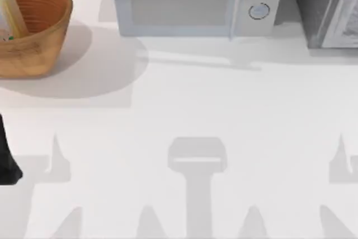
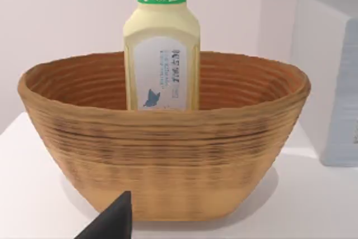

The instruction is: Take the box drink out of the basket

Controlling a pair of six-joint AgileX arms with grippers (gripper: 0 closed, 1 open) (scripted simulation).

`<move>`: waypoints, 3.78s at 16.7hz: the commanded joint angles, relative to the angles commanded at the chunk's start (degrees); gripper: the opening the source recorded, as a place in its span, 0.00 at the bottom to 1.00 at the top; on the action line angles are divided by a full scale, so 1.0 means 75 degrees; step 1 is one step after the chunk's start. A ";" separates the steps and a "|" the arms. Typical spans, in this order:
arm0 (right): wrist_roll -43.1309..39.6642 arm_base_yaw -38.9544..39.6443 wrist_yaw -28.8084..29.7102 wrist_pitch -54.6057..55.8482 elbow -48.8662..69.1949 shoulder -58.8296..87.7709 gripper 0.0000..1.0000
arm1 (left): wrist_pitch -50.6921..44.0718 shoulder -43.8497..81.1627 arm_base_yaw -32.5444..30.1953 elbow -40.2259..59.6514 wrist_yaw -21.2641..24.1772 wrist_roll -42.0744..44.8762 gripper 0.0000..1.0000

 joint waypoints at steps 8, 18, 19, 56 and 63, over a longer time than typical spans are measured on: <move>0.0000 0.0000 0.0000 0.0000 0.0000 0.0000 1.00 | 0.0879 0.1560 0.0195 0.0411 0.0142 -0.0059 1.00; 0.0000 0.0000 0.0000 0.0000 0.0000 0.0000 1.00 | 0.4981 0.7771 0.0761 0.2731 0.0734 0.0051 1.00; 0.0000 0.0000 0.0000 0.0000 0.0000 0.0000 1.00 | 0.5434 0.8476 0.0809 0.2996 0.0798 0.0061 1.00; 0.0000 0.0000 0.0000 0.0000 0.0000 0.0000 1.00 | 0.8770 1.6003 0.0900 0.7175 0.1194 0.0070 0.85; 0.0000 0.0000 0.0000 0.0000 0.0000 0.0000 1.00 | 0.8770 1.6003 0.0900 0.7175 0.1194 0.0070 0.32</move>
